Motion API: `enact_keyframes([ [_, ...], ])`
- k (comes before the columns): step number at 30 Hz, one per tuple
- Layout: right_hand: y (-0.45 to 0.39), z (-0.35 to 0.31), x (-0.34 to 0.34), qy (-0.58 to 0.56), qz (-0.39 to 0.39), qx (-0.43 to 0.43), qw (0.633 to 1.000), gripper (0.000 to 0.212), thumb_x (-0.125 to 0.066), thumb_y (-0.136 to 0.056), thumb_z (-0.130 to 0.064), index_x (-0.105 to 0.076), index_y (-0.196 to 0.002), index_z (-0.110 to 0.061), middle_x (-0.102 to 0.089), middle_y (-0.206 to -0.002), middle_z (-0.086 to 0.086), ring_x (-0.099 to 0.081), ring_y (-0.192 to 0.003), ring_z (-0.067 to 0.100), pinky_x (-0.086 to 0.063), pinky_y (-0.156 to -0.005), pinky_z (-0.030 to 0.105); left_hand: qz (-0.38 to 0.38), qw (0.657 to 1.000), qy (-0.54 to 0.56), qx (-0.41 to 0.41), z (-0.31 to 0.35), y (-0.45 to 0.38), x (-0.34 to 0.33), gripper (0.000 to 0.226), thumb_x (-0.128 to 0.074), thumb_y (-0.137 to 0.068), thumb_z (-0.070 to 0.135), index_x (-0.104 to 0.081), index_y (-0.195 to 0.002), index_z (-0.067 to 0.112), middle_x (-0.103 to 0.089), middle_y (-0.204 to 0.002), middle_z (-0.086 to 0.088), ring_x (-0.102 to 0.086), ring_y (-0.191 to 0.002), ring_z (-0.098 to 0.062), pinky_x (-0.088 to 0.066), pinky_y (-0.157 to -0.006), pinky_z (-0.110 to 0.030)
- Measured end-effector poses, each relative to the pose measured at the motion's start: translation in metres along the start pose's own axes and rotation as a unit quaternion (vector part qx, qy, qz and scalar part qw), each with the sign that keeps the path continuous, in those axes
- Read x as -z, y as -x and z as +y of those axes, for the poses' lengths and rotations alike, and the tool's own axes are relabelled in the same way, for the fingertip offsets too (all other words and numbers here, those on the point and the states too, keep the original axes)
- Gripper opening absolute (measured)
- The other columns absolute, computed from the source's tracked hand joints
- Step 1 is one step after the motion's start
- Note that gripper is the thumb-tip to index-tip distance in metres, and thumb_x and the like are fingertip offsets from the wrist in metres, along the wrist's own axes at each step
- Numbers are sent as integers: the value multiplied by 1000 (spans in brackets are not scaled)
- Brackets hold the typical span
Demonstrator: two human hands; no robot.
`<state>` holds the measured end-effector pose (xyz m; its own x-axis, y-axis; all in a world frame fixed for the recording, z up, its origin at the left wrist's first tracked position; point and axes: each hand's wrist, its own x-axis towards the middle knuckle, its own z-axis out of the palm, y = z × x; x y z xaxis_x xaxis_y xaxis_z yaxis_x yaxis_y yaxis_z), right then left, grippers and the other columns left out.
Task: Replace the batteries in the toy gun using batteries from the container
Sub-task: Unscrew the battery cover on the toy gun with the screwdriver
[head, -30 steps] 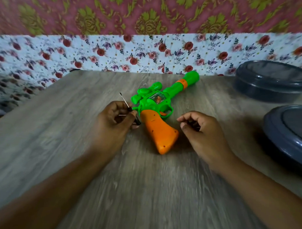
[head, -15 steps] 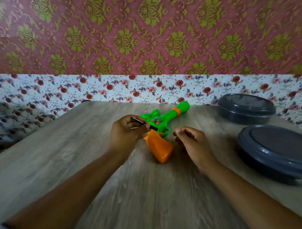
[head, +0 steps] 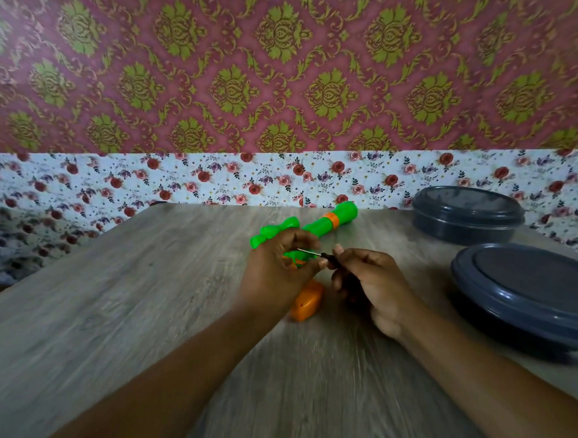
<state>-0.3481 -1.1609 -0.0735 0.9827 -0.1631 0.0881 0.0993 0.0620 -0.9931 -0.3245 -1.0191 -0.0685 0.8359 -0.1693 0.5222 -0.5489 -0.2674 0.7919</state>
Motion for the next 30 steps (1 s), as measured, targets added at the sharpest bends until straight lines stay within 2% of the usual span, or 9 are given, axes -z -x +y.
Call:
enact_keyframes([
  [2, -3, -1, 4, -55, 24, -16, 998, 22, -58, -87, -25, -63, -72, -9, -59, -45, 1, -47, -38, 12, -32, -42, 19, 50, 986, -161, -14, -1, 2, 3, 49, -72, -79, 28, -51, -122, 18, -53, -120, 3, -54, -107, -11, -42, -82, -24],
  [4, -5, -2, 8, -100, 45, -27, 994, 18, -60, -86, -19, -60, -70, -10, -62, -50, 3, -49, -41, 13, -35, -44, 21, 43, 967, -247, 43, 5, 2, 8, 65, -63, -82, 47, -38, -131, 12, -41, -123, -6, -48, -116, -24, -41, -88, -31],
  [10, -12, 0, 11, -148, 53, -36, 987, 14, -59, -84, -9, -59, -70, -12, -66, -53, 2, -54, -42, 10, -41, -45, 21, -152, 855, -452, 203, 6, -13, 14, 69, -27, -77, 82, -47, -67, 16, -62, -94, -12, -61, -100, -28, -38, -71, -28],
  [14, -15, 3, 15, -170, 49, -47, 983, 16, -59, -82, -5, -62, -70, -15, -64, -53, 0, -54, -43, 7, -42, -47, 22, -174, 843, -457, 226, -7, -27, 2, 80, -38, -64, 87, -60, -103, 21, -63, -105, -7, -61, -102, -27, -43, -73, -29],
  [17, -18, 6, 17, -181, 57, -53, 980, 21, -59, -80, 0, -62, -67, -16, -59, -51, -1, -54, -44, 8, -40, -50, 25, -172, 859, -390, 282, -7, -33, 3, 61, -50, -71, 70, -63, -99, 17, -69, -92, -9, -69, -87, -24, -53, -74, -29],
  [21, -21, 6, 17, -177, 63, -63, 980, 22, -56, -83, 1, -58, -67, -14, -53, -52, 1, -49, -45, 10, -40, -46, 23, -144, 897, -234, 346, -9, -34, 13, 42, -59, -81, 52, -62, -80, 9, -60, -54, -8, -58, -40, -20, -48, -45, -20],
  [26, -18, 5, 15, -173, 59, -63, 981, 19, -53, -89, -7, -58, -71, -12, -55, -50, 3, -50, -41, 12, -42, -40, 22, -40, 921, -66, 383, -22, -32, 29, 31, -70, -77, 37, -54, -75, 10, -62, -81, -19, -61, -68, -30, -48, -61, -30],
  [28, -16, 4, 15, -170, 49, -61, 982, 17, -52, -89, -8, -59, -74, -10, -59, -50, 4, -53, -41, 12, -43, -40, 22, -35, 906, 72, 416, -26, -32, 38, 38, -78, -67, 29, -59, -88, 4, -66, -99, -29, -66, -87, -40, -53, -80, -45],
  [30, -15, 3, 14, -166, 34, -58, 984, 13, -52, -89, -8, -61, -80, -7, -63, -51, 5, -57, -43, 12, -45, -40, 21, -53, 872, 201, 443, -30, -30, 43, 47, -74, -72, 21, -57, -110, 0, -68, -92, -24, -70, -77, -36, -57, -74, -44],
])
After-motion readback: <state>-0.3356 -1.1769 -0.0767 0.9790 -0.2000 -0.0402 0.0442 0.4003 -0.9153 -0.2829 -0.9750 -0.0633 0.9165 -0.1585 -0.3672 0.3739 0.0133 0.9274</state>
